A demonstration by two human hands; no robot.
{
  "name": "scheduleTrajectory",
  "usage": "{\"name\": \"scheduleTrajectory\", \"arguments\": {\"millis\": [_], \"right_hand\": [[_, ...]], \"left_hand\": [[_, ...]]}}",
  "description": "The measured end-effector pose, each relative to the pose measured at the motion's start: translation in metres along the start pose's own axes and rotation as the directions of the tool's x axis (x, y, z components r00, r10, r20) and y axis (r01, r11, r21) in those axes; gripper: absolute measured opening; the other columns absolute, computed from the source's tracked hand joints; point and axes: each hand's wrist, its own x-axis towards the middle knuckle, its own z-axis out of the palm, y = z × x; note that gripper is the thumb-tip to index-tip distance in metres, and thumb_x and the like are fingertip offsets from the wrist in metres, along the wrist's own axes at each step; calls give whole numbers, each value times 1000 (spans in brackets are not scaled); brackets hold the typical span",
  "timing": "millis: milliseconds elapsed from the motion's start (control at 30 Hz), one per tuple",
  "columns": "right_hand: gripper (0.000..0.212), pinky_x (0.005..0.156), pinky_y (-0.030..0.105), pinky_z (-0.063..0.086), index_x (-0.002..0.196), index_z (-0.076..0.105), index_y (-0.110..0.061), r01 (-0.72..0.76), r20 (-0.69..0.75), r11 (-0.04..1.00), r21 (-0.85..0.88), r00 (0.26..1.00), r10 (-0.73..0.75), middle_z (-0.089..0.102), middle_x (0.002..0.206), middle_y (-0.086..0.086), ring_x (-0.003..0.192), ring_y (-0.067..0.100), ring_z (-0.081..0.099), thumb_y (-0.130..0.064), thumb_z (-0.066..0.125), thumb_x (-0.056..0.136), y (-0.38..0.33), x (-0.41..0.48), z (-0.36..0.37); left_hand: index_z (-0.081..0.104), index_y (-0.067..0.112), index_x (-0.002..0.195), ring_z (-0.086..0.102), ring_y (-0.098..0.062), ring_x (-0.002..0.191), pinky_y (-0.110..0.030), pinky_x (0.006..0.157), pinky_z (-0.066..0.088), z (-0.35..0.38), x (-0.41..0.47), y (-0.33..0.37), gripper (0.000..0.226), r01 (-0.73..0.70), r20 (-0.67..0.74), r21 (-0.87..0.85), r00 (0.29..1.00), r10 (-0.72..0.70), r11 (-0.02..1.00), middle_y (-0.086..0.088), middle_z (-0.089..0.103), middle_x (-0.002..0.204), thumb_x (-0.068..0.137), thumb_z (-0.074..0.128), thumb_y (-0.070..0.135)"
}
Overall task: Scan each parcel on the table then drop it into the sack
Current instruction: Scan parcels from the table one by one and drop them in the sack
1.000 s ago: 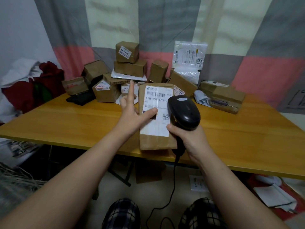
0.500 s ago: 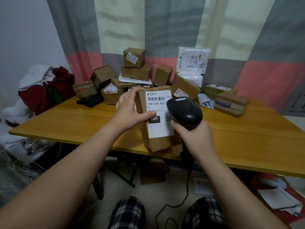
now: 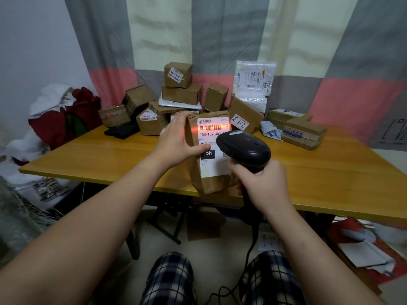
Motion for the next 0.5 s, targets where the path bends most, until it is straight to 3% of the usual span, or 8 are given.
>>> {"name": "scheduleTrajectory", "arguments": {"millis": [333, 400, 467, 500], "right_hand": [[12, 63, 53, 55, 79, 69, -15, -28, 20, 998, 57, 999, 27, 66, 65, 10, 66, 31, 66, -26, 74, 79, 6, -1, -1], [11, 68, 42, 56, 89, 69, -19, -52, 52, 993, 102, 998, 47, 69, 75, 2, 77, 21, 68, -23, 75, 80, 10, 0, 1], [29, 76, 22, 52, 108, 66, -21, -122, 82, 975, 188, 991, 108, 69, 98, -6, 95, 6, 63, -20, 75, 80, 17, 2, 5], [37, 79, 19, 50, 116, 64, -21, -175, 103, 956, 234, 983, 154, 68, 107, -8, 101, 3, 61, -18, 75, 80, 21, 3, 7]], "left_hand": [[35, 19, 138, 44, -20, 126, -48, 106, 37, 1, 2, -3, 89, -5, 2, -4, 1000, 5, 1000, -1, 45, 137, 67, 82, 46], [36, 18, 137, 43, -18, 124, -45, 106, 38, 1, 1, -3, 88, -15, -5, -16, 1000, 15, 1000, 0, 45, 136, 67, 82, 44], [36, 17, 135, 41, -15, 122, -41, 106, 38, -1, -4, -4, 86, -32, -8, -50, 999, 31, 998, -1, 43, 134, 68, 84, 40], [36, 19, 135, 40, -15, 123, -41, 107, 38, -2, -7, -7, 85, -35, -9, -75, 999, 35, 997, 0, 41, 133, 67, 84, 38]]}}
